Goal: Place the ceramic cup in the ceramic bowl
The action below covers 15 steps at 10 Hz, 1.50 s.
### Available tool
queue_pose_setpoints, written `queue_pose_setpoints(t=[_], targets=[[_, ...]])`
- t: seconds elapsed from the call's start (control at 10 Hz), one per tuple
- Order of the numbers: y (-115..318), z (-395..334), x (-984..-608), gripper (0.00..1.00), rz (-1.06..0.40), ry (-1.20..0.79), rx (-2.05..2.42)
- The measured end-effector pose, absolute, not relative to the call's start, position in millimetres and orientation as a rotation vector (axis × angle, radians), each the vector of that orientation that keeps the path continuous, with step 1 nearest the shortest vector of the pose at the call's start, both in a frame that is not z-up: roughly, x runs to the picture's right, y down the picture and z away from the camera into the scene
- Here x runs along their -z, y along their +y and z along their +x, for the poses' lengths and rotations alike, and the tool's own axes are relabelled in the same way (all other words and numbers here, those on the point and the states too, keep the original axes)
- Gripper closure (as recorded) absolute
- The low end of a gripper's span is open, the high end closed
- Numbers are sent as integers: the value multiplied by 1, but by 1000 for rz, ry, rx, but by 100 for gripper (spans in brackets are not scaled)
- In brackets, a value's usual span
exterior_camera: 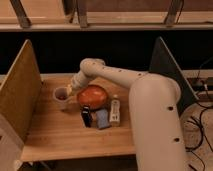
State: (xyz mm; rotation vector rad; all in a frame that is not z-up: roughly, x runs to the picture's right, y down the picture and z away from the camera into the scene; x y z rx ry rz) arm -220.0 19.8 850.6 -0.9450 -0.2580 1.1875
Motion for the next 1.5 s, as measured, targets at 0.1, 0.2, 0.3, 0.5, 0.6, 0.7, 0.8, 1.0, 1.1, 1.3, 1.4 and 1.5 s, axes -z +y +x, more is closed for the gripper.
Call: queue_pose_setpoints(t=[0.1,0.2,0.3,0.5,0.6,0.7,0.8,1.0,1.1,1.3,1.4,1.5], targets=[[14,-232,-847,100,-949,-307,-1163],[4,-239,-844,100,-940,-351,-1140],[-3,-239,-842,100,-924,-366,-1128],[-28,-210,-839,100,-832,-356,-1120],[-41,-189,-834,100,-783,-338,-1134],[-48,-172,-830,100,-747,-321,-1147],[-58,-144,-820,100,-689,-289,-1177],[-61,-108,-805,100,-627,-238,-1226],[-57,-91,-799,100,-605,-209,-1255],[-46,-61,-792,100,-578,-159,-1331],[-37,-48,-792,100,-574,-135,-1374],[-30,-42,-793,100,-578,-119,-1405]])
